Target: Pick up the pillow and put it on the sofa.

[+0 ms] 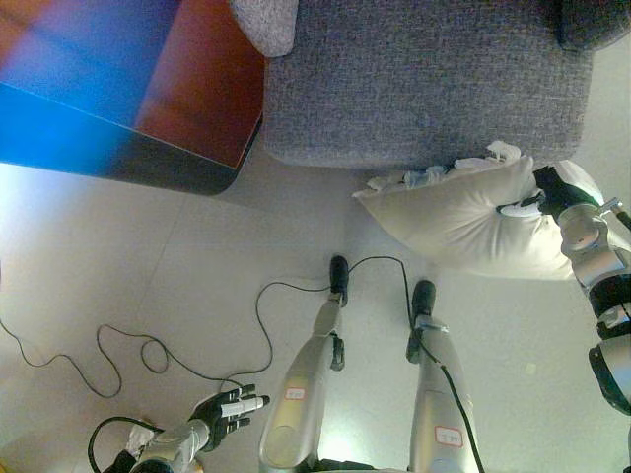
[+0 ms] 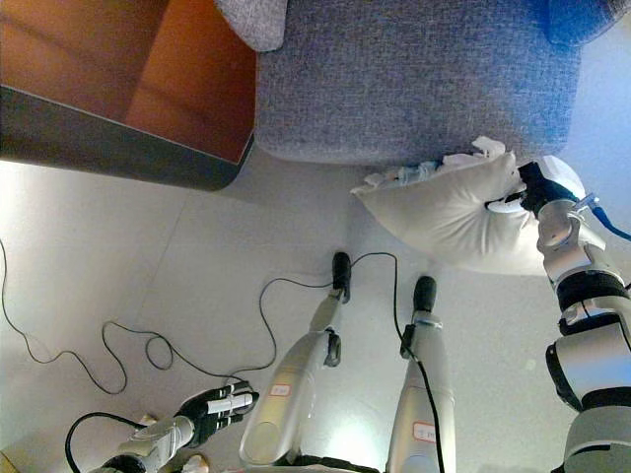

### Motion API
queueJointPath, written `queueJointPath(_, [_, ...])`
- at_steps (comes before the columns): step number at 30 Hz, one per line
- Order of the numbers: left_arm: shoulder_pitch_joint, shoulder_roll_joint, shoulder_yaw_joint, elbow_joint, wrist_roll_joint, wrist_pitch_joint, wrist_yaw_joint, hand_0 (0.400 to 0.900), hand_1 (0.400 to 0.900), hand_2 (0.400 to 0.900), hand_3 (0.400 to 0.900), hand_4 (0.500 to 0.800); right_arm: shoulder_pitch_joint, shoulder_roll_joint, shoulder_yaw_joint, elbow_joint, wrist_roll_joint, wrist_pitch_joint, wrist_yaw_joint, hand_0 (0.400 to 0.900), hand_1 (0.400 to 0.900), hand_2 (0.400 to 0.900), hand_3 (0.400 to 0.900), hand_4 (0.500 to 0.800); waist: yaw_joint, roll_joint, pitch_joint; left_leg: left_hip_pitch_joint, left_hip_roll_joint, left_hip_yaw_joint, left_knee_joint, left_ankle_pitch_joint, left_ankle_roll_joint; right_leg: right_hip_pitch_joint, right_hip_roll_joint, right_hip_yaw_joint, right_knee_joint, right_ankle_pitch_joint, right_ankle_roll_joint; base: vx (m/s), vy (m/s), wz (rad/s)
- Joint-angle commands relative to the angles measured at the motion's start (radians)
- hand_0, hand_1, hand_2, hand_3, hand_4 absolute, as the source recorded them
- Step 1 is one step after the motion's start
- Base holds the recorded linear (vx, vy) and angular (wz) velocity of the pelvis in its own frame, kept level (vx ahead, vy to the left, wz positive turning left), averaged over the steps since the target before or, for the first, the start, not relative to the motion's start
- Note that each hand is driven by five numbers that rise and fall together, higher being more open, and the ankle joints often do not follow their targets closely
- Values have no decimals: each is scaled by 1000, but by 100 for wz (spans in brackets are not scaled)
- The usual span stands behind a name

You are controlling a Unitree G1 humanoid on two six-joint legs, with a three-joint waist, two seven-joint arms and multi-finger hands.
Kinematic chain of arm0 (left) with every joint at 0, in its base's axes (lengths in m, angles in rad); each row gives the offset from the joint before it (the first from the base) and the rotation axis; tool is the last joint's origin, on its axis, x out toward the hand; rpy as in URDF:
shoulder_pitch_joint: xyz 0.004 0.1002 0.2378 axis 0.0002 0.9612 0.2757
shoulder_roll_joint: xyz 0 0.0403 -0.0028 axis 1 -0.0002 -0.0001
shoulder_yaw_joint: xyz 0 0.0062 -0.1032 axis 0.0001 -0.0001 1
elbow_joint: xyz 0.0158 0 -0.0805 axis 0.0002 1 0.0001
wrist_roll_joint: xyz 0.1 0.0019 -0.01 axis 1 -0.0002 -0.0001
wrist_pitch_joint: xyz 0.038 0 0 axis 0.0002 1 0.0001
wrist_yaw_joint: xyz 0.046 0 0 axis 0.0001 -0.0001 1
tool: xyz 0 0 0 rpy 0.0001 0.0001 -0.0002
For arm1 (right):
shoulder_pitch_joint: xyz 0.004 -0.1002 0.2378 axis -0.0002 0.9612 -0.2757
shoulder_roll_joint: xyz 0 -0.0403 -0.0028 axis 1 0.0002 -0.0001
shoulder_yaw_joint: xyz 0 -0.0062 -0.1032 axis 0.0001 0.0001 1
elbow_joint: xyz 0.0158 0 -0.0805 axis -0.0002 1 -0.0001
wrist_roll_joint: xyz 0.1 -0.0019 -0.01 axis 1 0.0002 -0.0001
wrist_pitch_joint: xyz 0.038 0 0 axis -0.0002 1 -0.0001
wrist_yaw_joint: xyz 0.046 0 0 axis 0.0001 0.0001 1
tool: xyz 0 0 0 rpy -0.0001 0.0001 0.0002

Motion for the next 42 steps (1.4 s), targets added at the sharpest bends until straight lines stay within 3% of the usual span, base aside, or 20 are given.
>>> queueJointPath(1, [60,42,-44,56,22,4,-1,900,900,900,900,800,-121,-110,30,-71,29,-96,-20,400,400,400,400,500,-12,-6,44,145,-26,-4,-2,-134,-35,204,4,-74,-336,160,36,13,-7,-4])
queueJointPath(13, [93,92,-2,65,62,38,-23,900,900,900,900,800,-55,-133,56,-189,91,-181,186,400,400,400,400,500,-3,-111,-32,278,-3,-4,-8,-177,-45,381,15,-110,-419,168,39,44,-25,4])
queueJointPath(20, [130,112,37,77,115,64,-39,900,900,900,900,800,-30,-161,51,-291,146,-183,262,400,400,400,400,500,8,-186,-116,363,10,-7,-8,-211,-50,514,32,-117,-481,172,46,127,-24,11])
queueJointPath(28, [190,90,85,116,207,79,-32,900,900,900,900,800,-34,-202,27,-349,249,-192,458,400,400,400,400,500,23,-269,-246,461,11,-12,-8,-242,-48,652,43,-117,-558,188,52,160,18,4])
queueJointPath(39, [224,57,130,201,277,96,-20,900,900,900,900,800,-210,-219,97,-229,344,-148,603,400,400,400,400,500,49,-333,-365,559,13,-4,-8,-276,-45,748,40,-118,-575,183,58,104,62,2])
queueJointPath(42, [218,47,134,217,290,102,-17,900,900,900,900,800,-267,-201,113,-176,345,-124,609,400,400,400,400,500,59,-346,-380,579,9,-11,-8,-283,-41,771,40,-121,-575,181,59,71,42,7])
